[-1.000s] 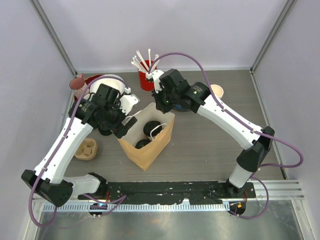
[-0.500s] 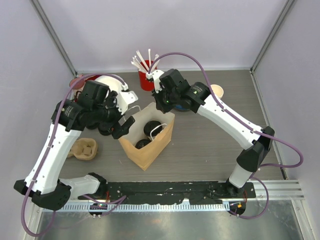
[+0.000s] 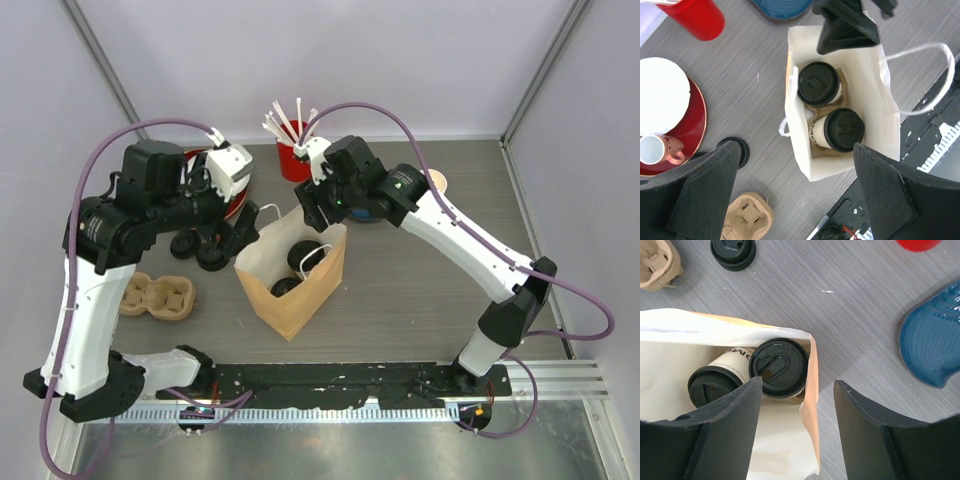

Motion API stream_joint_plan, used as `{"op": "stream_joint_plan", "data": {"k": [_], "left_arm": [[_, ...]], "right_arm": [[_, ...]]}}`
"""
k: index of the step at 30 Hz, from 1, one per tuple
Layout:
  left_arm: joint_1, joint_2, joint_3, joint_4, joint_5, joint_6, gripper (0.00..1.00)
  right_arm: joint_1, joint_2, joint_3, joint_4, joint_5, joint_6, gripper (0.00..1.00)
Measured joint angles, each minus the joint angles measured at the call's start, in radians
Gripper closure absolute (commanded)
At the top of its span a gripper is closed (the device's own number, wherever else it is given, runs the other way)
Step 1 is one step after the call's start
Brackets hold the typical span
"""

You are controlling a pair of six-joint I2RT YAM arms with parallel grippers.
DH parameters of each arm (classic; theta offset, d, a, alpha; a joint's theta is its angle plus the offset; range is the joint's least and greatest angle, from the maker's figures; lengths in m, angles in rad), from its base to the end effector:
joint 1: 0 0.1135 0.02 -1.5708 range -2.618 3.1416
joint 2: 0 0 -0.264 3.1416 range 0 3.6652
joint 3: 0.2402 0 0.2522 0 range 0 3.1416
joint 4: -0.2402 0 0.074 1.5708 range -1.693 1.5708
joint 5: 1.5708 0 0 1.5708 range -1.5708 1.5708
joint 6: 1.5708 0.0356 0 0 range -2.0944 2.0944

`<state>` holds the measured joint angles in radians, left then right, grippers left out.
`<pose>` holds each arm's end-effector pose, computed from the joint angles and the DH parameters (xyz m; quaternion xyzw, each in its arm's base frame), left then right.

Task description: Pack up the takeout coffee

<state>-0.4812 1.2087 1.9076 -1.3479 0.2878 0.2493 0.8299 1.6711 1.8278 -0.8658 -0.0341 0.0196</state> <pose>0.1385 -0.0837 0.4986 0.3762 0.8051 -0.1785 0.4223 0.2436 0.2681 0.4023 -0.3646 0.8321 0.1862 0.3741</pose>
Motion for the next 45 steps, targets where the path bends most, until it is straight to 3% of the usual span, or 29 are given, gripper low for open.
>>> {"op": "stream_joint_plan", "data": {"k": [4,14,27,31,37,41,45], "left_arm": [[0.031,0.051,0.050,0.014,-0.004,-0.050,0.00],[0.116,0.177,0.113,0.108,-0.100,-0.174,0.00],[0.346,0.257,0.052,0.251,-0.070,-0.263,0.01],[0.373,0.342,0.022,0.327,-0.054,-0.277,0.15],[0.370,0.484,0.040,0.404,-0.040,-0.275,0.26],[0.341,0.582,0.079,0.456,-0.053,-0.266,0.31],[0.292,0.641,0.088,0.523,-0.070,-0.258,0.45]], "right_arm": [[0.000,-0.043,0.000,0.013,-0.010,-0.024,0.29],[-0.017,-0.155,0.016,0.087,0.040,-0.047,0.27],[-0.343,-0.183,-0.019,0.261,0.088,0.031,0.26],[-0.401,-0.180,-0.091,0.299,0.060,0.042,0.27],[-0.425,-0.178,-0.165,0.328,0.014,0.043,0.27],[-0.425,-0.176,-0.185,0.335,-0.008,0.043,0.26],[-0.425,-0.169,-0.188,0.338,-0.016,0.043,0.27]]}}
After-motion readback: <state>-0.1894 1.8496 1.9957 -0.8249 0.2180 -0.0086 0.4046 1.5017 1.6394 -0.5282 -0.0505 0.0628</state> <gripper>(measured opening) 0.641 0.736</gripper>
